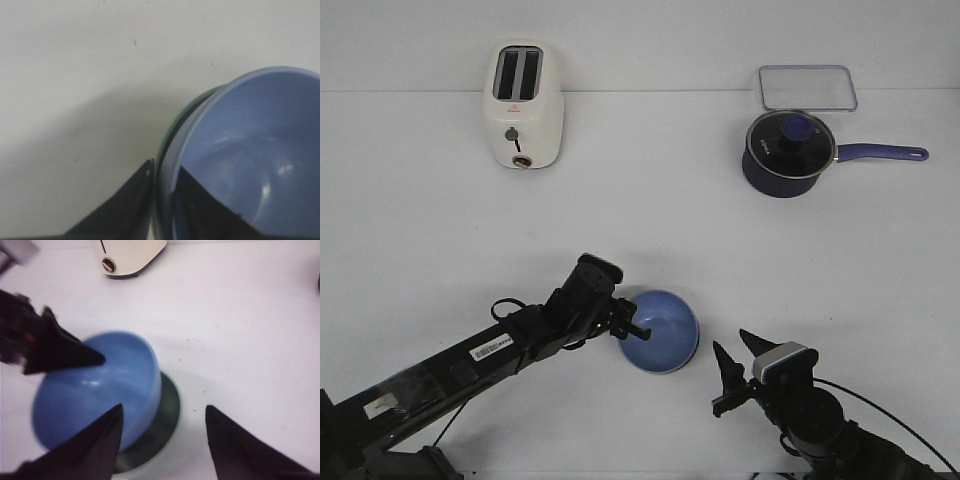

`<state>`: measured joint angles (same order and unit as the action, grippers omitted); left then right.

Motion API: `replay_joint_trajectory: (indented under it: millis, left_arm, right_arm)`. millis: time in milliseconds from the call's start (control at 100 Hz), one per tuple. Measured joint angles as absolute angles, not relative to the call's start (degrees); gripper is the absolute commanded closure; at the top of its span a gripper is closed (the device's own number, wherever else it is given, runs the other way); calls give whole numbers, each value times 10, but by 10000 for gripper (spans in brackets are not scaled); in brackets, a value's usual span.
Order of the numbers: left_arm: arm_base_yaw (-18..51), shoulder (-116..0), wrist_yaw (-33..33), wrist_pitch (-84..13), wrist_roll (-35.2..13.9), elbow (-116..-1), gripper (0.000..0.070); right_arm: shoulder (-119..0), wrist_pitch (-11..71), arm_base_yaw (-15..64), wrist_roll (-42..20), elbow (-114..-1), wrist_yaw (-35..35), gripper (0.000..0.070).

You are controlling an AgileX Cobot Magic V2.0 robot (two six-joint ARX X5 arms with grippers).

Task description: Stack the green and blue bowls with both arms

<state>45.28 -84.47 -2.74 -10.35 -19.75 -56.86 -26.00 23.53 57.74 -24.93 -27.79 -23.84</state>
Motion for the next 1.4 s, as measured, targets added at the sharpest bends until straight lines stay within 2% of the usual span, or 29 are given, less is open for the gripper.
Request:
replay_joint_trajectory:
  millis: [20, 40, 70, 270, 370, 490, 630, 660, 700, 730, 760, 780, 820, 910, 1120, 1400]
  left_arm:
    - [453, -844, -27, -104, -199, -569, 285]
    - [453, -842, -28, -103, -201, -569, 230]
    - [453, -839, -28, -103, -201, -569, 195]
    - [451, -772, -27, -107, -198, -569, 203]
    - [447, -692, -8, -128, -183, -569, 203]
    - [447, -580, 56, -189, -161, -566, 202]
    - [446, -454, 72, -185, -172, -477, 205]
    - [446, -430, 73, -185, -180, -449, 219]
    - [446, -403, 73, -185, -193, -413, 294]
    - [446, -387, 74, -184, -203, -389, 440]
    - [446, -373, 74, -185, -211, -367, 607]
    - [446, -367, 74, -184, -218, -353, 700]
    - [446, -357, 74, -185, -228, -331, 676]
    - [446, -349, 74, -191, -248, -311, 689]
    - [446, -341, 73, -184, -252, -317, 685]
    - [446, -334, 73, -117, -253, -317, 685]
  right_arm:
    - [-260, 236, 577, -249, -278, -238, 359]
    - [-260, 236, 577, -249, -278, -238, 359]
    - [-260, 236, 577, -249, -278, -238, 359]
    - [-260, 246, 577, -249, -278, -238, 359]
    - [-260, 247, 577, -249, -278, -238, 359]
    - [-260, 247, 577, -249, -278, -238, 359]
    - [-260, 246, 577, -249, -278, -238, 360]
    - [-260, 247, 577, -249, -278, -238, 361]
    - [-260, 247, 577, -249, -278, -238, 405]
    - [-260, 247, 577, -249, -278, -238, 515]
    - [-260, 247, 577, -249, -278, -238, 673]
    - [-260, 247, 577, -249, -278, -238, 700]
    - [-260, 247, 577, -249, -278, -238, 687]
    - [-260, 247, 577, -243, -278, -238, 689]
    - [-260, 245, 577, -246, -278, -238, 689]
    - [-260, 233, 577, -250, -278, -238, 689]
